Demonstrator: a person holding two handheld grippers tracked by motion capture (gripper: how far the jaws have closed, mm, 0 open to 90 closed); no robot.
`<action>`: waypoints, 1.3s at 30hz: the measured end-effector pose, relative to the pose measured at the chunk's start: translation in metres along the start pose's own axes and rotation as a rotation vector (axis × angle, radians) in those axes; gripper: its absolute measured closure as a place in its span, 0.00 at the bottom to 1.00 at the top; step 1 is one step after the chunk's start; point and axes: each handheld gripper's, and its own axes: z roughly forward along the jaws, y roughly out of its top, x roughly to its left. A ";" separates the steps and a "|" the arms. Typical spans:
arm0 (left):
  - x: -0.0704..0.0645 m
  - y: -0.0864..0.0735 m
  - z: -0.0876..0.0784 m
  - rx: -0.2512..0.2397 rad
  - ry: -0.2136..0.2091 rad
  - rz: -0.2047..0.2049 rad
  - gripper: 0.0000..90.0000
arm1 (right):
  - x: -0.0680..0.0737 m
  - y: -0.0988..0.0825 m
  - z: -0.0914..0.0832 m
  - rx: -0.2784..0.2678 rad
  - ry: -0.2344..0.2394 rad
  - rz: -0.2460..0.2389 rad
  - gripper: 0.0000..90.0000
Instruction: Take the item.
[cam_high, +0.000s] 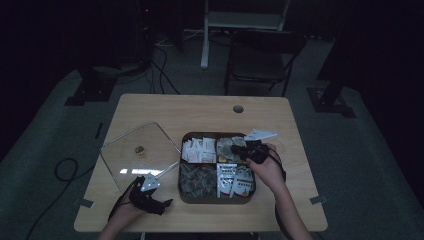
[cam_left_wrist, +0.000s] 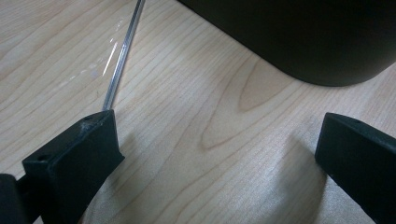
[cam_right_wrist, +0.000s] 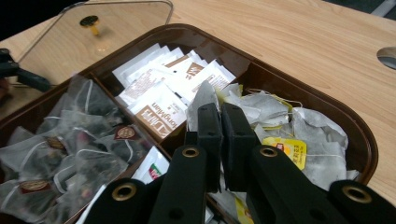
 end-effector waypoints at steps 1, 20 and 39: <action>0.000 0.000 0.000 0.000 0.000 0.000 0.01 | 0.000 0.001 -0.002 -0.017 -0.005 0.001 0.97; 0.000 0.000 0.000 -0.004 0.000 -0.004 0.01 | -0.009 0.012 -0.040 -0.113 -0.029 0.039 0.97; 0.000 0.000 0.000 -0.003 0.001 -0.002 0.01 | -0.037 0.004 -0.084 -0.161 -0.106 0.079 0.97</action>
